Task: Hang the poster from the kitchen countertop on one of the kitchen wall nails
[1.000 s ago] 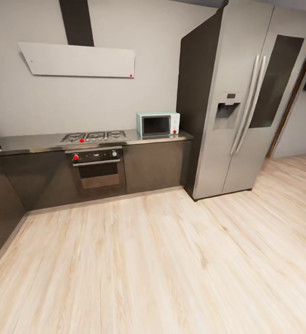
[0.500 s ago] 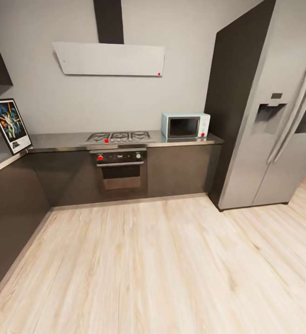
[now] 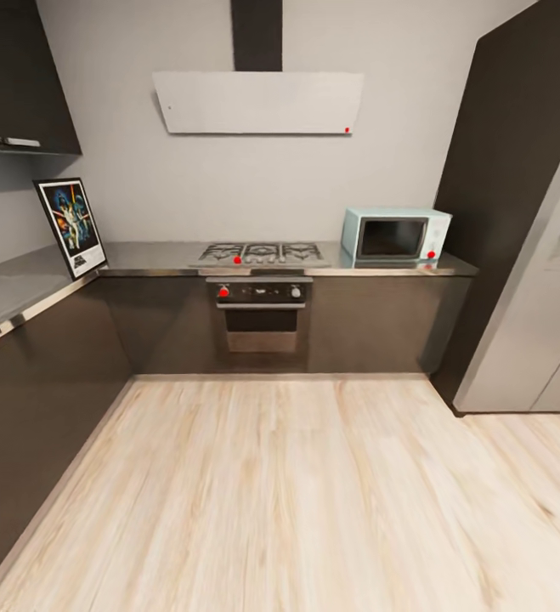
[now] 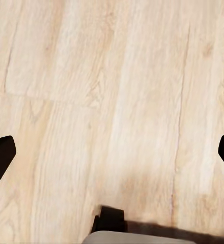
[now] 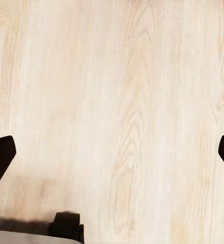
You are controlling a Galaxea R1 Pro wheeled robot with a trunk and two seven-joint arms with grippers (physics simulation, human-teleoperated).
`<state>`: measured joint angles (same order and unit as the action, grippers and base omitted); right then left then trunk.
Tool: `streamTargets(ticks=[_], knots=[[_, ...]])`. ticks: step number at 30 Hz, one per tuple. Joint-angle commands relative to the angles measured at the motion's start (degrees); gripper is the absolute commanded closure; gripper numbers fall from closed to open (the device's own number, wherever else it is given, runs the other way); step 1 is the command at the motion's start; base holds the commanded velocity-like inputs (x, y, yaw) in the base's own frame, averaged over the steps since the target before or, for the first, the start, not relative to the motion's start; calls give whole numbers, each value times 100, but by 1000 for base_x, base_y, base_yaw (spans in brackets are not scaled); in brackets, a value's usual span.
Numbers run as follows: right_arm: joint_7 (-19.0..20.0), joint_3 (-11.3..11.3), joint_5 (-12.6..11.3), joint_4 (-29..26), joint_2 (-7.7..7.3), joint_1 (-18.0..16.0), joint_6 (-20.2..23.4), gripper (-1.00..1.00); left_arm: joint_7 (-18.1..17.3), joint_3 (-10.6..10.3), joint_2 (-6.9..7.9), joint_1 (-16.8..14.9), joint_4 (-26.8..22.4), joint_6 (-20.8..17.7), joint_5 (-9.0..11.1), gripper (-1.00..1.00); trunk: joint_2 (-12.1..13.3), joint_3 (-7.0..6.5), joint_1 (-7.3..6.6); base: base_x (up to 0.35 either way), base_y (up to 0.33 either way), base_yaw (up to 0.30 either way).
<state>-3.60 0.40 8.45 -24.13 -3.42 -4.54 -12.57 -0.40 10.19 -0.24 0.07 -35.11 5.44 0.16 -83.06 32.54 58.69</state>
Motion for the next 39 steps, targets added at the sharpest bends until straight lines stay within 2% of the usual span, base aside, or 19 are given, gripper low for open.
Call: streamTargets(ticks=[1,27,39], knots=[[-36,4,60,4,0,-3,-13,-100,-4,11,-3,1,-5,10,1,-100,-2,7,3,333,4,276],[-55,11,77,5,0,-3,-25,-100,-4,26,-3,2,-5,10,1,-100,-2,91,3,334,0,273],[-54,2,75,22,-13,-4,-27,-100,-4,26,-3,1,-5,10,1,-100,-2,126,3,332,-49,176]])
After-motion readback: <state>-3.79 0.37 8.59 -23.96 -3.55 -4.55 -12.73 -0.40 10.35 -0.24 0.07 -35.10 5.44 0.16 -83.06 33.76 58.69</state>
